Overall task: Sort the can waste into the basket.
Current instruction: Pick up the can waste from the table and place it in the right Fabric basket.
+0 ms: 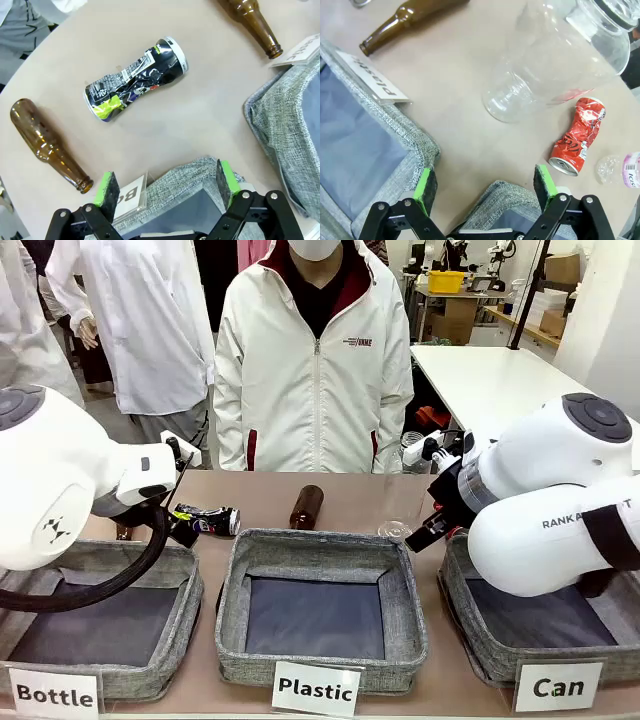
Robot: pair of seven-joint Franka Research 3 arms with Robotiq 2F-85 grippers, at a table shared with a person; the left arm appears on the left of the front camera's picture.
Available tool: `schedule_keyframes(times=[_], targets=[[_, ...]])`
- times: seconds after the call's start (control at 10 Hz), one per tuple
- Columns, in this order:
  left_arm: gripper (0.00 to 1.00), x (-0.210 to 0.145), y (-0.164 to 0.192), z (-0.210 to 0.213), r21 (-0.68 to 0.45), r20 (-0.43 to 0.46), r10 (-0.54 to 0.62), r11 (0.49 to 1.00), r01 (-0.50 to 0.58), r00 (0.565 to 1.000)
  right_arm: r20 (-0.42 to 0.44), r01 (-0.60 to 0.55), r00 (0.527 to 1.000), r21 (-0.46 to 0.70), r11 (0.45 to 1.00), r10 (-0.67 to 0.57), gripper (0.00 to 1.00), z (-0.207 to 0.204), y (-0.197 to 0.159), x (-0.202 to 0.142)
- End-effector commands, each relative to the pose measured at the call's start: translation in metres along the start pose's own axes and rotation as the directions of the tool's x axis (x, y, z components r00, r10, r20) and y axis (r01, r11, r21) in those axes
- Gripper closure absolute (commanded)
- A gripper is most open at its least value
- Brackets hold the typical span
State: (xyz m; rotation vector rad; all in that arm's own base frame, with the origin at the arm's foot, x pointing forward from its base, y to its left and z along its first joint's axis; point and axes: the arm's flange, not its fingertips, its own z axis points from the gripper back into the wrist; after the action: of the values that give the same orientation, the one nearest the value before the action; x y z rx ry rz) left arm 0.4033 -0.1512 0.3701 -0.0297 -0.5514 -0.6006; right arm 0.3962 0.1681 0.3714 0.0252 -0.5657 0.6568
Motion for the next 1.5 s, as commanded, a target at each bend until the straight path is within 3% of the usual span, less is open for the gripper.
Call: schedule_keyframes(times=[0.0, 1.4], targets=[[0.0, 0.0, 0.0, 0.0001, 0.0, 0.0, 0.0, 1.0, 0.0, 1.0, 0.0, 0.0, 1.0, 0.0, 1.0, 0.0, 0.0, 0.0, 0.0, 0.0], [0.0, 0.0, 0.0, 0.0001, 0.0, 0.0, 0.0, 1.0, 0.0, 1.0, 0.0, 0.0, 1.0, 0.0, 1.0, 0.0, 0.0, 0.0, 0.0, 0.0]])
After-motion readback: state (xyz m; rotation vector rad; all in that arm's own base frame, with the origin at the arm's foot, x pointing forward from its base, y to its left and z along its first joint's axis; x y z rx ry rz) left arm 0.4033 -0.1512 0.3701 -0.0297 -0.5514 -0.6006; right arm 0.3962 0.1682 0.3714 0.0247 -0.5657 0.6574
